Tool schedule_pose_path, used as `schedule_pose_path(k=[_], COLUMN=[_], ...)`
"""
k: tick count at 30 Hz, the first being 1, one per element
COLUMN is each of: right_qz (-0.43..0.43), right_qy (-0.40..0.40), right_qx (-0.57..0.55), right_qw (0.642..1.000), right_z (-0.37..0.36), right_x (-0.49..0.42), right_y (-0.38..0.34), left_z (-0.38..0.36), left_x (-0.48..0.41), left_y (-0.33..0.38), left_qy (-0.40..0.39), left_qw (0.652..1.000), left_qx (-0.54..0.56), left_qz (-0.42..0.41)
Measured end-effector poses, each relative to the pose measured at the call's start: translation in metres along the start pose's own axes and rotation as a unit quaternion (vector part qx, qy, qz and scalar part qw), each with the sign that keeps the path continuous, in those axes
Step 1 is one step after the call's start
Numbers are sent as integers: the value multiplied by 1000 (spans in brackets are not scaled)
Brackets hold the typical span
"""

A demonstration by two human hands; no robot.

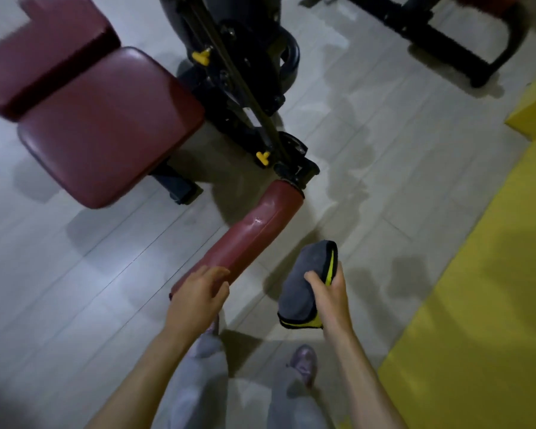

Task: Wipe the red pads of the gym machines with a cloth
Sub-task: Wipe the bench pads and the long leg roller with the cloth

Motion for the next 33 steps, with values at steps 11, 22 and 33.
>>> schedule_pose_path(k=[11,22,33], right_qz=[72,242,408], right_qy=[-98,-216,-157], right_qx=[146,405,480], right_qw=[982,855,761], right_z=[-79,-166,-193], right_x=[29,4,-62], right_y=[53,88,110], left_z=[-44,-113,-151], left_x=[75,109,33], left_y=[-116,-192,-192], left_qy=[77,76,185], left_qw=[990,978,947], left_qx=[4,30,100], left_qz=[122,192,244])
Point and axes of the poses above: each hand's wrist, its own x-axis away from the middle knuckle, its own z-axis out of the back of the hand, y = z × x, the point moved 4 cm from there along -x, towards the middle knuckle, and after that the axes turned 10 degrees about -x, right-handed, at the moved point
